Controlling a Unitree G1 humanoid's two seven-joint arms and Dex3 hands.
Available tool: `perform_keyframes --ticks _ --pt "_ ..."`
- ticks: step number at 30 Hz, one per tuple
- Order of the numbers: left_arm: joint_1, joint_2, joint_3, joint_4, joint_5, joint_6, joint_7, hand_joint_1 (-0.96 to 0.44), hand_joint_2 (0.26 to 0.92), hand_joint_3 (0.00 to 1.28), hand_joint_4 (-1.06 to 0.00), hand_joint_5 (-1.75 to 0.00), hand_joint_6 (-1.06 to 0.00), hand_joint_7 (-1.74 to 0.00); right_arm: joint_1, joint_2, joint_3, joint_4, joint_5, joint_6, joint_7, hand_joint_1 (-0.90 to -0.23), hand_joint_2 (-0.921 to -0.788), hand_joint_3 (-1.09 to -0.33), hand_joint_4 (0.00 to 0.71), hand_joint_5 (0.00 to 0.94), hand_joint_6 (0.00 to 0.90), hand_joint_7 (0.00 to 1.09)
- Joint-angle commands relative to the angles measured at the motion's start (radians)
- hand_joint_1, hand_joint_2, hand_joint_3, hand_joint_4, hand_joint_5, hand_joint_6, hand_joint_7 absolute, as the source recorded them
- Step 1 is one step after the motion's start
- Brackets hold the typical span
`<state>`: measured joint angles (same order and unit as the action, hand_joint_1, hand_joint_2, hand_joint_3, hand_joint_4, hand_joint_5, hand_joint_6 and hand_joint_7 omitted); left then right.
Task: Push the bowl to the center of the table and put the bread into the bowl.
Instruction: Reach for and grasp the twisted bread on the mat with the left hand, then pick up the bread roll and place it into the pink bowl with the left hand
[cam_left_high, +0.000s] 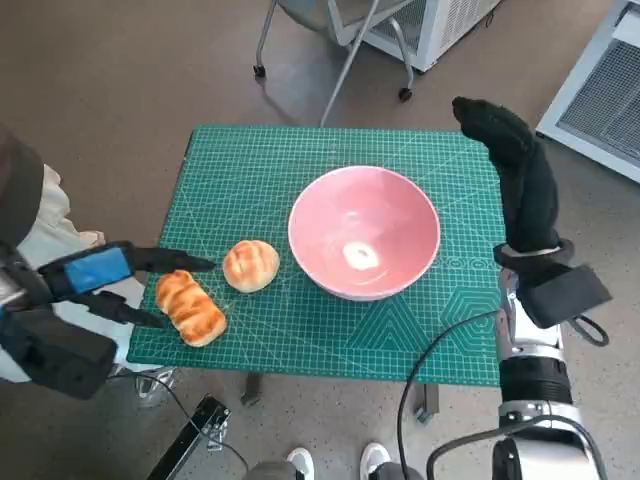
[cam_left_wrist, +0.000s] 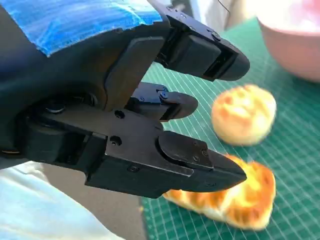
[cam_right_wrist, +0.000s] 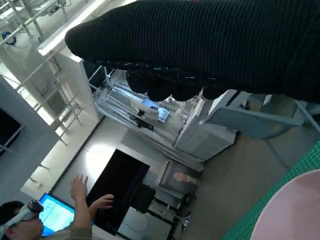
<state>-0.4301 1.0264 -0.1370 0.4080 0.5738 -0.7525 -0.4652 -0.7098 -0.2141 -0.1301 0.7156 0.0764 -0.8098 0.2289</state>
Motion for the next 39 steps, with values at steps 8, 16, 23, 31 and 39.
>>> perform_keyframes --ticks 8,16,23,31,39 --pt "-0.041 -0.022 -0.104 0.050 0.165 0.022 0.066 -0.04 0.794 0.01 -0.42 0.00 -0.55 -0.03 0.055 -0.007 -0.004 -0.015 0.011 0.015 0.007 -0.637 -0.921 -0.764 0.373 0.034 0.055 0.79" --pt "-0.044 -0.041 -0.173 0.068 0.264 0.034 0.139 -0.03 0.847 0.03 -0.49 -0.03 -0.63 -0.05 0.067 -0.007 -0.005 -0.028 0.014 0.012 0.005 -0.627 -0.921 -0.760 0.364 0.026 0.050 0.78" --pt "-0.067 -0.052 -0.234 0.101 0.345 0.044 0.210 -0.12 0.911 0.09 -0.73 -0.07 -0.70 -0.53 0.075 -0.008 -0.008 -0.038 0.018 0.010 0.006 -0.618 -0.921 -0.765 0.365 0.024 0.048 0.77" --pt "-0.105 -0.043 -0.235 0.124 0.291 0.049 0.179 -0.01 0.920 0.15 -0.54 -1.24 -0.60 -1.17 0.079 -0.005 -0.010 -0.039 0.036 0.007 0.013 -0.621 -0.921 -0.759 0.365 0.022 0.051 0.76" --pt "-0.095 -0.013 -0.156 0.052 0.180 0.062 0.161 0.00 0.920 0.10 -0.56 -1.35 -0.70 -1.03 0.081 -0.002 -0.009 -0.031 0.043 0.000 0.014 -0.613 -0.921 -0.758 0.366 0.020 0.054 0.75"
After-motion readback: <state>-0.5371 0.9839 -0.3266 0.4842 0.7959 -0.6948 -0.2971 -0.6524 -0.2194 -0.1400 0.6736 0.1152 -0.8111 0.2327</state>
